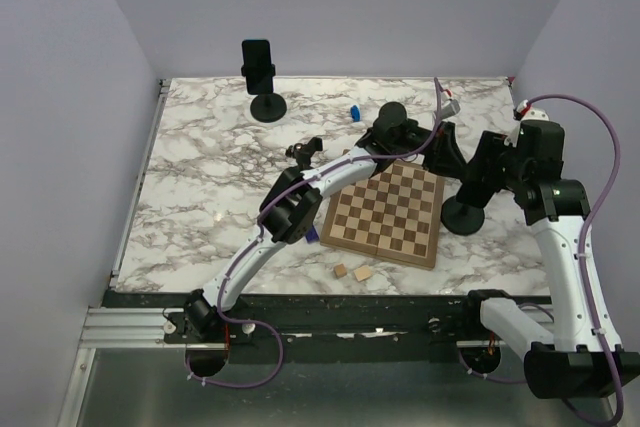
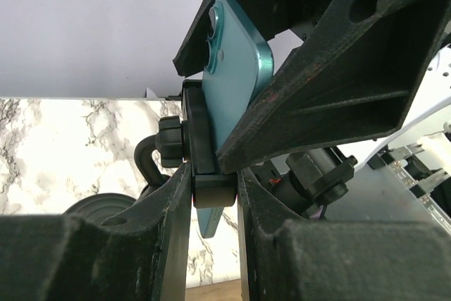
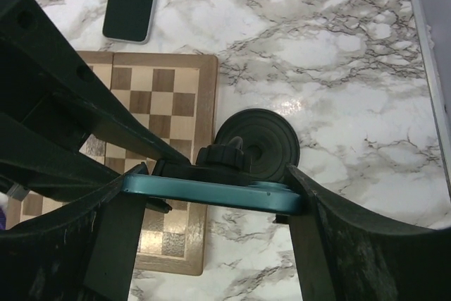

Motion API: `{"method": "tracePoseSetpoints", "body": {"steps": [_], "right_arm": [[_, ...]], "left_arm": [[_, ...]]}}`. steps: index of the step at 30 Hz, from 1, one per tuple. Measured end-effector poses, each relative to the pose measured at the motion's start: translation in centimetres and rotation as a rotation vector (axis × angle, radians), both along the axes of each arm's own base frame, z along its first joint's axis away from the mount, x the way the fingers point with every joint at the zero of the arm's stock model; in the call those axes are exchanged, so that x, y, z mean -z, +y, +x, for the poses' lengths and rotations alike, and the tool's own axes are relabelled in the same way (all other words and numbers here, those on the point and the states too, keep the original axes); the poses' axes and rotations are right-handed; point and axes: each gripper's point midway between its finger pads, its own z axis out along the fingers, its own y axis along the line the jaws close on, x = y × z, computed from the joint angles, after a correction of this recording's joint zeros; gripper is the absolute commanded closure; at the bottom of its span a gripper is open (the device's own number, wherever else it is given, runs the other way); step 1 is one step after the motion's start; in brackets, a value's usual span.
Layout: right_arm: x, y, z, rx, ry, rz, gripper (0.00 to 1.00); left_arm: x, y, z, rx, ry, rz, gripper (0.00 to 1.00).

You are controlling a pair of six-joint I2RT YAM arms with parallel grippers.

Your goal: Remove the phone from the phone stand

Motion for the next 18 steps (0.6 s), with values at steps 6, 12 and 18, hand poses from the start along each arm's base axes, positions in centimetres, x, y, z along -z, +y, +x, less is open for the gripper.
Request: {"method": "tracePoseSetpoints", "body": {"steps": [6, 12, 18], "right_arm": [[-0.2, 0.7, -0.8, -0.04, 0.029, 0.019, 0.99], [-0.2, 0.8, -1.2, -0.046, 0.038, 0.024, 0.99], [-0.1, 1.3, -1.1, -0.078, 0.042, 0.037, 0.99]], "left_arm": [[-0.1, 0.6, -0.3, 0.037, -0.024, -0.001, 1.0], [-0.1, 0.8, -0.7, 0.062, -0.036, -0.003, 1.0], [0.0, 1.4, -1.1, 0.082, -0.055, -0.033, 1.0]]}}
